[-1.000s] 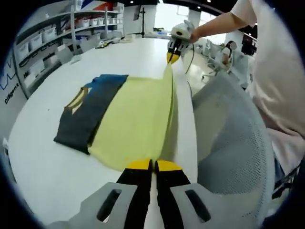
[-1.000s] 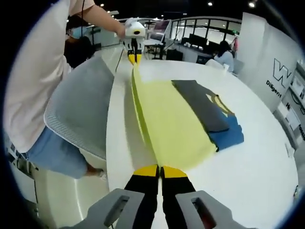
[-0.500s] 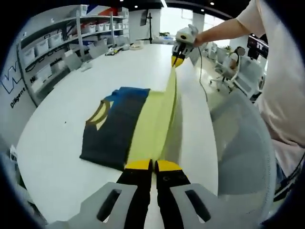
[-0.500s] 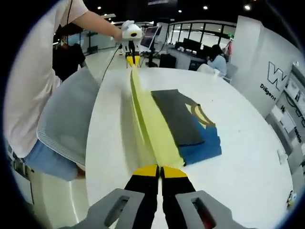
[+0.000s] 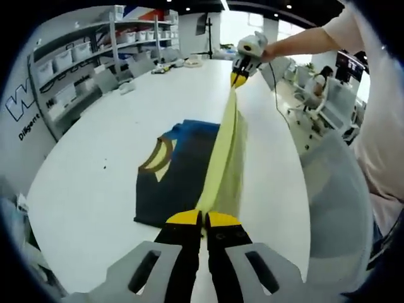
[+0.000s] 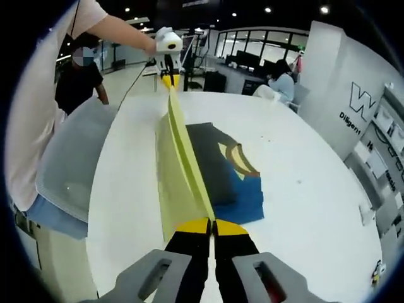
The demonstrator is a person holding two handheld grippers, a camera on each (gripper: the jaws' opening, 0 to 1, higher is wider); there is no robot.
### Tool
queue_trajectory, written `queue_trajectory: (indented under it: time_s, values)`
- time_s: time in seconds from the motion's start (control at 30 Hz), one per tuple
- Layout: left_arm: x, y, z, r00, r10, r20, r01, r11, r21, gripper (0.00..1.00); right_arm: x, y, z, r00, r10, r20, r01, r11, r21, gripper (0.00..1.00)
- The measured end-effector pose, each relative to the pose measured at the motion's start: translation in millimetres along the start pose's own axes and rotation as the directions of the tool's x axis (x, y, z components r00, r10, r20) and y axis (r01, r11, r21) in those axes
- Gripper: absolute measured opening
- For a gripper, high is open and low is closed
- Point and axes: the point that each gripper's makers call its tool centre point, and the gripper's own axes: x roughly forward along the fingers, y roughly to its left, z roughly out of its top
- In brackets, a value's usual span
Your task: Fold the garment on the visible template until the final outline fits inside the template.
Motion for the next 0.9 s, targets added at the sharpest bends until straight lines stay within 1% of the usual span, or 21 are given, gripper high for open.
queue_trajectory:
  time_s: [0.27,0.53,0.67,0.73,0.83,0.9]
  values:
    - [11,34.0,4.2,1.000,0.017,-0.004,-0.017,0.999,-0.039,0.01,16,-34,2.4,1.000,-0.006,-0.017,0.007,1.000,0.012,0.00]
    - [25,68.2,-0.5,0.999,0.033,-0.011,-0.034,0.994,-0.104,0.01,40,-68,0.7,0.999,-0.009,-0.043,0.011,0.999,0.048,0.00]
    - [31,82.6,-6.4,0.999,0.035,-0.024,-0.038,0.992,-0.119,0.01,53,-80,0.8,0.999,-0.009,-0.052,0.013,0.997,0.072,0.00]
    - [33,90.5,-9.2,0.999,0.041,-0.024,-0.044,0.989,-0.143,0.01,58,-85,0.3,0.998,-0.010,-0.056,0.015,0.997,0.080,0.00]
    - [37,101.4,-12.0,0.999,0.048,-0.018,-0.051,0.983,-0.175,0.01,68,-90,-4.5,0.997,-0.004,-0.076,0.011,0.995,0.097,0.00]
    - [41,104.7,-12.6,0.999,0.047,-0.020,-0.050,0.983,-0.176,0.01,73,-93,-7.2,0.996,-0.002,-0.088,0.011,0.995,0.101,0.00]
